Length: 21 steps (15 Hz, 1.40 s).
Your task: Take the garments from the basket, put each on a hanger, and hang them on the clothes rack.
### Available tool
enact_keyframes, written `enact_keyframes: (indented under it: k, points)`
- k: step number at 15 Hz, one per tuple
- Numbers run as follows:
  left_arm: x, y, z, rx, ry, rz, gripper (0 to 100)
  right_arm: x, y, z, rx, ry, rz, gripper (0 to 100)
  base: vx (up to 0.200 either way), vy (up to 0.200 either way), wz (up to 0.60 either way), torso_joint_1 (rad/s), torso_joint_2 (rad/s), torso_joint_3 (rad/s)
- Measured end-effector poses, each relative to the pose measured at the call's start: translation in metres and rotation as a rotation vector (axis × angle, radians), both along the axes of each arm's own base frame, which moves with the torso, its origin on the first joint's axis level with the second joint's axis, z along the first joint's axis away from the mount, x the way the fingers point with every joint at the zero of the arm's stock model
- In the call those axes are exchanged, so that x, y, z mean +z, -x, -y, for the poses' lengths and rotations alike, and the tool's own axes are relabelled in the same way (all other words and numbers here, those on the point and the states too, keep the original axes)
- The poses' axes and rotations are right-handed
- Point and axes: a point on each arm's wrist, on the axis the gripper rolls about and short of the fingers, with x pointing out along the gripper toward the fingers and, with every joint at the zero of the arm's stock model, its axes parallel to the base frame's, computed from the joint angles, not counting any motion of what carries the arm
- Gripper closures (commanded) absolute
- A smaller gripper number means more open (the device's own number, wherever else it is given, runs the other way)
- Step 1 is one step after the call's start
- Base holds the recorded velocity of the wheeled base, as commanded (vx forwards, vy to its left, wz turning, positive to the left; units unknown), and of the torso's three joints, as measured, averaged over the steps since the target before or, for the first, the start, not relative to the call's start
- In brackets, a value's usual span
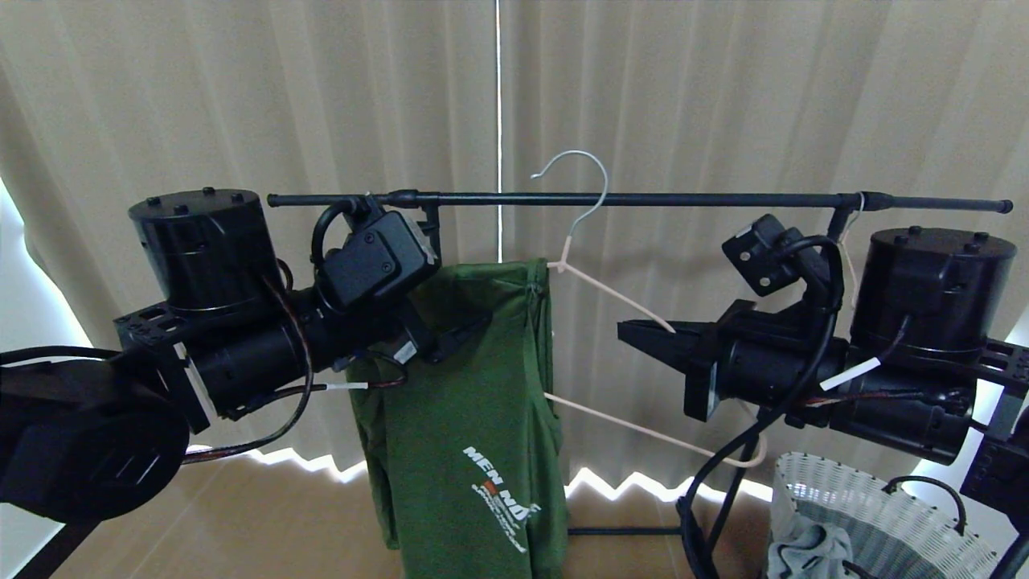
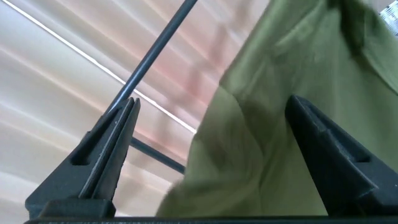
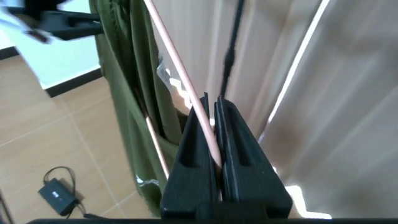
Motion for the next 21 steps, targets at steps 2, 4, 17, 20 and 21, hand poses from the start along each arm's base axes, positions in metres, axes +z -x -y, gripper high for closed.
enact_keyframes:
  k: [2,4,17,20,21]
  points:
    - [0.0,0.0,0.0,0.0,-0.003,0.002,100,0.003,0.005,-0.004,0.023,-0.005,0.008,100,0.0,0.0,0.0,0.0,0.0,0.0]
    - [0.0,0.0,0.0,0.0,-0.005,0.004,100,0.005,0.009,-0.005,0.032,-0.01,0.015,100,0.0,0.0,0.0,0.0,0.0,0.0]
    - [0.0,0.004,-0.001,0.003,0.019,0.031,100,0.012,0.019,0.0,0.034,-0.021,0.04,0,0.0,0.0,0.0,0.0,0.0,0.0]
    - [-0.005,0.004,-0.005,0.12,0.01,0.018,100,0.007,0.018,0.001,0.016,0.018,0.059,0,0.0,0.0,0.0,0.0,0.0,0.0]
    - [-0.008,0.005,-0.007,0.191,0.012,0.008,100,0.005,0.018,0.003,-0.003,0.04,0.074,0,0.0,0.0,0.0,0.0,0.0,0.0]
